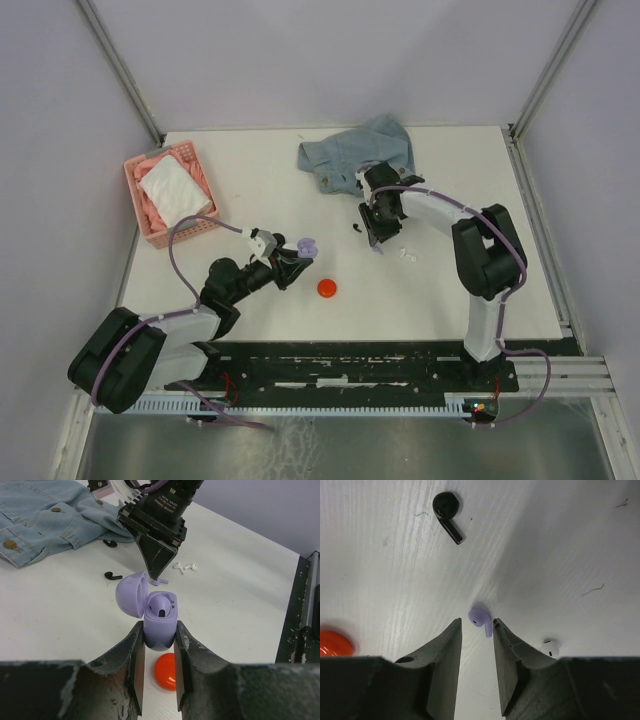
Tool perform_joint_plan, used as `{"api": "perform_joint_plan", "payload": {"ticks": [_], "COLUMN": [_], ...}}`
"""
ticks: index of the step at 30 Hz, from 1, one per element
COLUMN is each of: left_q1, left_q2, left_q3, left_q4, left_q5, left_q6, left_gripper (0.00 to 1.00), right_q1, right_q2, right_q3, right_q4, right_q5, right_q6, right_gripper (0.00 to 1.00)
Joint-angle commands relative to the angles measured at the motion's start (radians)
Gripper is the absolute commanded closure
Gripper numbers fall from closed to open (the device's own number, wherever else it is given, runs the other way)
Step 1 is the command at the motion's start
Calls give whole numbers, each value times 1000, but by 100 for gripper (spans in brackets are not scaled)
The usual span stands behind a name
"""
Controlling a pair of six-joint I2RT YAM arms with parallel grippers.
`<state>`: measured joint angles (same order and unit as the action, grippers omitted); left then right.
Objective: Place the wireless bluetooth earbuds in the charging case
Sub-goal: Pick up the earbud from the center of the board.
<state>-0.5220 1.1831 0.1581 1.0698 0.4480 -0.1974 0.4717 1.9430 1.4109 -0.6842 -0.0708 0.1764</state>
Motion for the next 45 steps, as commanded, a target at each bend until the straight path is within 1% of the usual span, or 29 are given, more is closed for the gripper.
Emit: {"api": "perform_joint_plan", "payload": {"ticks": [1, 18, 22, 25, 28, 33, 45], "left_q1": [2, 1, 1, 2, 2, 2, 1], "left_q2": [-8, -12, -12, -13, -14, -12, -2], "left_q3": [34, 35, 35, 35, 29, 15, -35], "left_q4": [28, 25, 25, 27, 47, 91, 272], "left_q5": [18, 21, 21, 24, 34, 48, 100], "left_q6": [-16, -17, -17, -18, -27, -33, -28], "left_gripper": [97, 97, 97, 97, 97, 97, 97], "right_q1": [17, 59, 65, 67, 74, 95, 190], "right_q2": [41, 136, 146, 127, 90, -7, -352], "right_q3": [49, 90, 93, 77, 61, 14, -123], "right_q4": [-39, -97, -105, -93, -83, -48, 86], "right_q5": [46, 150, 164, 158, 158, 150, 85], "right_q6": [-18, -9, -8, -5, -4, 2, 37], "right_gripper": [61, 65, 70, 77, 80, 82, 85]}}
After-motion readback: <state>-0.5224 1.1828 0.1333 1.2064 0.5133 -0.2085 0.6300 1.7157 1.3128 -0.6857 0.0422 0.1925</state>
